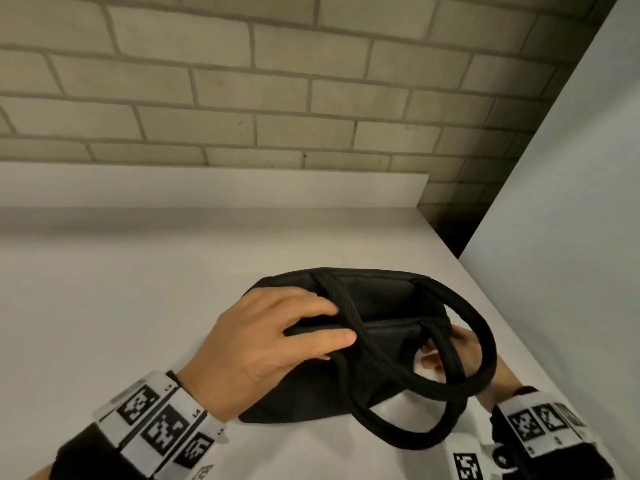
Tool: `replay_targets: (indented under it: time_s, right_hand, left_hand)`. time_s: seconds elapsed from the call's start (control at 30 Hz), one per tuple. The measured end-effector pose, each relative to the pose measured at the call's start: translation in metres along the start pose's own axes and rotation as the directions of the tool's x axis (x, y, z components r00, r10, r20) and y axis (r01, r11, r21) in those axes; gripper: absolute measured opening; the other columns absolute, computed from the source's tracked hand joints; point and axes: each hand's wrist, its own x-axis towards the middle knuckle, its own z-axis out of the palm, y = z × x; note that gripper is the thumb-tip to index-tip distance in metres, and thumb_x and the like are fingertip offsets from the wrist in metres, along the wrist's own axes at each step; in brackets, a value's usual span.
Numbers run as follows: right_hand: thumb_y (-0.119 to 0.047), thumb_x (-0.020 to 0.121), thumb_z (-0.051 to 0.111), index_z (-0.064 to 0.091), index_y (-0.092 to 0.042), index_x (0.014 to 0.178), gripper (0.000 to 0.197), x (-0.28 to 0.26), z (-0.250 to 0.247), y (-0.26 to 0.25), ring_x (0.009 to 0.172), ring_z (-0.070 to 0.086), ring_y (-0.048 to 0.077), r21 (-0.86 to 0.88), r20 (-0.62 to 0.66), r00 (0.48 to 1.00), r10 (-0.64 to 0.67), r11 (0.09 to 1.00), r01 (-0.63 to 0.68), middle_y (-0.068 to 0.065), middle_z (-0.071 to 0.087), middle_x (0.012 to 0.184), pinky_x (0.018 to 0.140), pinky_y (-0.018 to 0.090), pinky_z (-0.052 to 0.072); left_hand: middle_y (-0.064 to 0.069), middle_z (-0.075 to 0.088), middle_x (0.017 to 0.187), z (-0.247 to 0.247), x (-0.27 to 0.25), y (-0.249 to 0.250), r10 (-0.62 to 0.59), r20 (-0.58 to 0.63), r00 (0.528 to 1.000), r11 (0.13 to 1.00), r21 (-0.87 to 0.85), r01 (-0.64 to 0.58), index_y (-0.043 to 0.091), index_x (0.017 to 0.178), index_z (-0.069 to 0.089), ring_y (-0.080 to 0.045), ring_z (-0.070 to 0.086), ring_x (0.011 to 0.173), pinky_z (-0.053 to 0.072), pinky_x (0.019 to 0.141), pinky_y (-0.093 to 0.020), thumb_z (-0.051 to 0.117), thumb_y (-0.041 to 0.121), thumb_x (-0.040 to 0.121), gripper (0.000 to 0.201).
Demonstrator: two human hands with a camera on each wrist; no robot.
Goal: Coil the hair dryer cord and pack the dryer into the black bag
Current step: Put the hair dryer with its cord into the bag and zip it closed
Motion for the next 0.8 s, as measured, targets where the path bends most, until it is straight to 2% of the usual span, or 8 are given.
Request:
replay_targets:
  time_s: [0.13, 0.3, 0.37, 0.5, 0.57, 0.67, 0.73, 0.8]
  right_hand:
    - [0.014, 0.080, 0.050, 0.063, 0.006, 0.083, 0.015, -0.010, -0.002, -0.011, 0.067, 0.056, 0.026, -0.235, -0.019, 0.981, -0.195, 0.954, 0.185, 0.008, 0.059, 0.065, 0.053, 0.015, 0.048]
    - [-0.041, 0.066, 0.073, 0.021, -0.074, 0.105, 0.073, -0.052, 0.004, -0.046, 0.125, 0.038, 0.021, -0.440, -0.006, 0.802, -0.598, 0.722, 0.534, -0.004, 0.030, 0.137, 0.100, 0.038, 0.036]
    - [-0.073, 0.055, 0.060, 0.007, -0.065, 0.122, 0.086, -0.075, 0.012, -0.069, 0.135, 0.025, 0.018, -0.511, 0.105, 0.648, -0.755, 0.518, 0.686, -0.023, 0.016, 0.141, 0.109, 0.031, 0.026]
    - [-0.069, 0.060, 0.061, 0.002, -0.039, 0.138, 0.103, -0.094, 0.036, -0.114, 0.137, 0.022, 0.007, -0.416, 0.159, 0.449, -0.879, 0.353, 0.838, -0.023, 0.008, 0.145, 0.113, 0.021, 0.022]
    - [-0.060, 0.063, 0.064, 0.001, -0.026, 0.140, 0.105, -0.087, 0.045, -0.141, 0.133, 0.023, 0.001, -0.406, 0.065, 0.472, -0.879, 0.408, 0.818, -0.019, 0.012, 0.140, 0.110, 0.017, 0.024]
    - [-0.039, 0.075, 0.064, 0.025, -0.019, 0.137, 0.076, -0.069, 0.046, -0.183, 0.125, 0.041, 0.009, -0.333, 0.008, 0.706, -0.708, 0.664, 0.670, -0.005, 0.039, 0.137, 0.108, 0.032, 0.035]
    - [-0.024, 0.090, 0.048, 0.053, -0.015, 0.110, 0.023, -0.060, 0.047, -0.194, 0.082, 0.062, 0.009, -0.146, 0.168, 0.798, -0.578, 0.786, 0.600, -0.003, 0.066, 0.088, 0.087, 0.029, 0.053]
    - [-0.019, 0.095, 0.035, 0.056, -0.014, 0.090, 0.022, -0.055, 0.049, -0.199, 0.052, 0.049, 0.010, 0.081, 0.221, 0.799, -0.559, 0.827, 0.556, -0.009, 0.050, 0.051, 0.061, 0.024, 0.049]
  left_hand:
    - [0.000, 0.038, 0.124, -0.003, 0.016, 0.004, -0.006, -0.011, 1.000, 0.998, 0.066, 0.007, 0.029, 0.116, 0.042, -0.021, 0.039, 0.115, 0.032, 0.098, -0.031, 0.054, 0.023, 0.075, 0.043]
    - [0.008, 0.069, 0.093, -0.013, 0.043, 0.003, 0.003, 0.140, 0.990, 0.995, 0.096, -0.017, 0.025, 0.111, 0.048, -0.011, 0.058, 0.098, 0.025, 0.100, -0.030, 0.049, 0.036, 0.077, 0.035]
    - [0.008, 0.066, 0.074, -0.014, 0.048, 0.004, -0.090, 0.087, 0.992, 0.996, -0.004, 0.091, 0.022, 0.089, 0.058, -0.005, 0.051, 0.081, 0.032, 0.090, -0.028, 0.044, 0.045, 0.080, 0.028]
    - [-0.008, 0.060, 0.074, -0.013, 0.063, 0.006, -0.373, 0.080, 0.924, 0.843, -0.387, 0.374, 0.008, 0.086, 0.054, -0.014, 0.054, 0.071, 0.044, 0.068, -0.036, 0.024, 0.068, 0.079, 0.067]
    - [-0.013, 0.060, 0.092, -0.015, 0.070, 0.004, -0.378, 0.104, 0.920, 0.797, -0.469, 0.381, 0.006, 0.103, 0.050, -0.020, 0.057, 0.086, 0.047, 0.076, -0.039, 0.028, 0.060, 0.084, 0.061]
    - [0.009, 0.051, 0.093, -0.019, 0.074, -0.002, -0.395, 0.153, 0.906, 0.723, -0.557, 0.409, 0.027, 0.098, 0.042, 0.003, 0.049, 0.088, 0.042, 0.078, -0.015, 0.035, 0.042, 0.091, 0.018]
    - [0.021, 0.043, 0.090, -0.020, 0.075, -0.009, -0.452, 0.132, 0.882, 0.685, -0.583, 0.438, 0.034, 0.093, 0.037, 0.013, 0.045, 0.082, 0.039, 0.077, -0.011, 0.037, 0.028, 0.093, 0.006]
    - [0.024, 0.038, 0.087, -0.020, 0.074, -0.020, -0.508, 0.073, 0.858, 0.678, -0.581, 0.450, 0.029, 0.107, 0.038, 0.015, 0.045, 0.077, 0.037, 0.073, -0.007, 0.038, 0.022, 0.093, 0.015]
